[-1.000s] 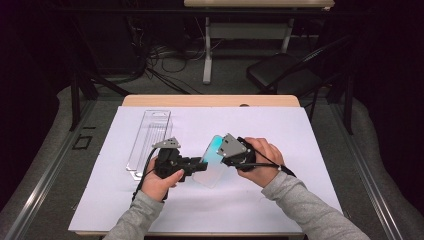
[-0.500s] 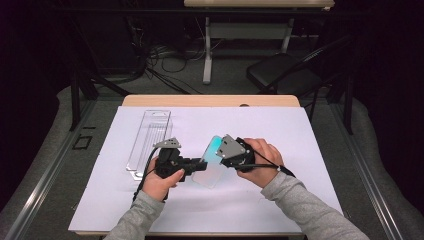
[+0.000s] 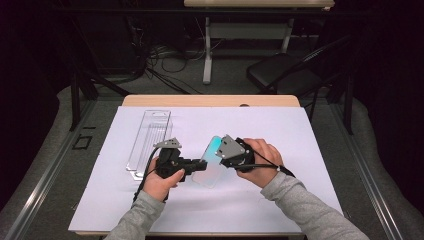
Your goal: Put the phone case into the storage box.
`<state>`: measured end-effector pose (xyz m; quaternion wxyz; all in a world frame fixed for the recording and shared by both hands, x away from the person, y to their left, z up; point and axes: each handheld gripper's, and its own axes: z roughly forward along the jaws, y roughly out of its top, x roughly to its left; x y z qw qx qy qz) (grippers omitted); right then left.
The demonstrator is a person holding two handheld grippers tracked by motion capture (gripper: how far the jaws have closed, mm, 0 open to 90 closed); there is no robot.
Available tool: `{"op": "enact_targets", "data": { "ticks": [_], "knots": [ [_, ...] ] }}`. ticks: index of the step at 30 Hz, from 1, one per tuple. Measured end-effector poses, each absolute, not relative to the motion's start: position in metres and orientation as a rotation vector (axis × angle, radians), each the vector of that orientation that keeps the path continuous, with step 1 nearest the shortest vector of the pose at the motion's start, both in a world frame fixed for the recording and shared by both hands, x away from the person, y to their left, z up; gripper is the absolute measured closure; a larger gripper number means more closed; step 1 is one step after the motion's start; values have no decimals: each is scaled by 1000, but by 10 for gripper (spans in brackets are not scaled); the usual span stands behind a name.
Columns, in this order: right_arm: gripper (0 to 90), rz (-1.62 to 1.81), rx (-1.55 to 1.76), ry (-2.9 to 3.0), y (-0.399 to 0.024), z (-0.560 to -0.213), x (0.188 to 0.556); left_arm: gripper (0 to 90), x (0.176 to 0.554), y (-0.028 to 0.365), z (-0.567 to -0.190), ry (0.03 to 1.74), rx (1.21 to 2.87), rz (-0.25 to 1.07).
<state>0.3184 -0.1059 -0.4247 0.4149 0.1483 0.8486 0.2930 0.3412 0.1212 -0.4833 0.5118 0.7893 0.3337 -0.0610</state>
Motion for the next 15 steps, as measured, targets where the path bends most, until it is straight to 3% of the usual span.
{"op": "enact_targets", "data": {
  "ticks": [15],
  "knots": [
    [886, 735, 371, 2133, -106, -425, 318, 811, 341, 121, -483, 822, 1889, -172]
  ]
}}
